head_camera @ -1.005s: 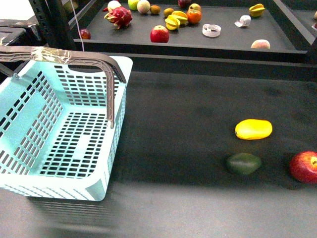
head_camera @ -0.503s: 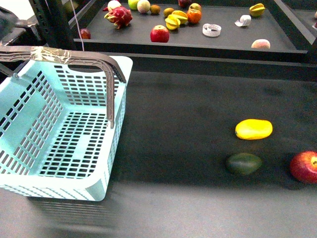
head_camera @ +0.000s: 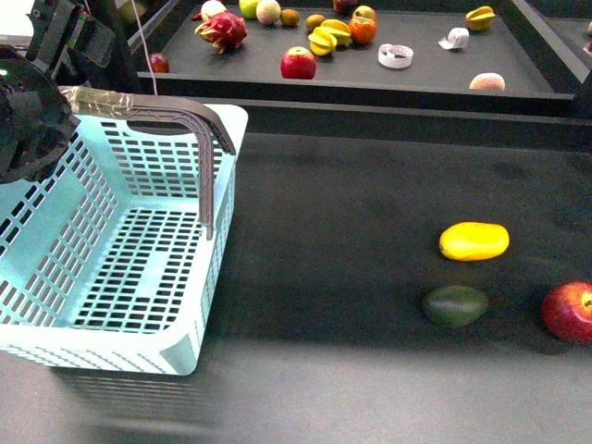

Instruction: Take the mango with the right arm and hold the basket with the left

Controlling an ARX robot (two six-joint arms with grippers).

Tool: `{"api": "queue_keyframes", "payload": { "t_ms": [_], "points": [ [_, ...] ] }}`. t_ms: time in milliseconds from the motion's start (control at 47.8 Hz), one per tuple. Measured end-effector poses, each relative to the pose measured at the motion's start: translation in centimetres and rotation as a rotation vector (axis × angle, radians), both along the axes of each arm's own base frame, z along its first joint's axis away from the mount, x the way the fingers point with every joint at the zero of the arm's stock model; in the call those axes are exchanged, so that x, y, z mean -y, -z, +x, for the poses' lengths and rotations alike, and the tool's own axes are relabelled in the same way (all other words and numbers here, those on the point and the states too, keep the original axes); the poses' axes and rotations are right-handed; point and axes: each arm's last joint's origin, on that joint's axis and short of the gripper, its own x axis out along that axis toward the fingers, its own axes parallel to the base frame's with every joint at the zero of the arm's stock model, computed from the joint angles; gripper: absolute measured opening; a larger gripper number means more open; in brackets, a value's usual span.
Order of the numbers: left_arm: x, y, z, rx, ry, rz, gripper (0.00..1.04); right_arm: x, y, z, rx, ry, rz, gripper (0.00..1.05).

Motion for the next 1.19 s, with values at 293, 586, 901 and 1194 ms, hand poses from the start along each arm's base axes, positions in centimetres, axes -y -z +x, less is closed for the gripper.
{"api": "queue_keyframes", "payload": {
  "t_ms": [293,586,901,1194],
  "points": [
    [1.6,0.6,1.9,-0.053,-0.012,0.015,0.70,0.0,0.0,0.0,0.000,0.000,0.000,0.96],
    [2.4,-0.4,0.7,-0.123,-0.022,-0.055,0.28,0.0,0.0,0.0,0.000,0.000,0.000,0.96],
    [5.5,-4.4,-6.3,-0.012,0.325,0.203,0.18,0.0,0.0,0.0,0.000,0.000,0.000,0.96],
    [7.3,-5.1,-11.4,0.048,0.645,0.311,0.18,0.0,0.0,0.0,0.000,0.000,0.000,0.96]
  ]
}}
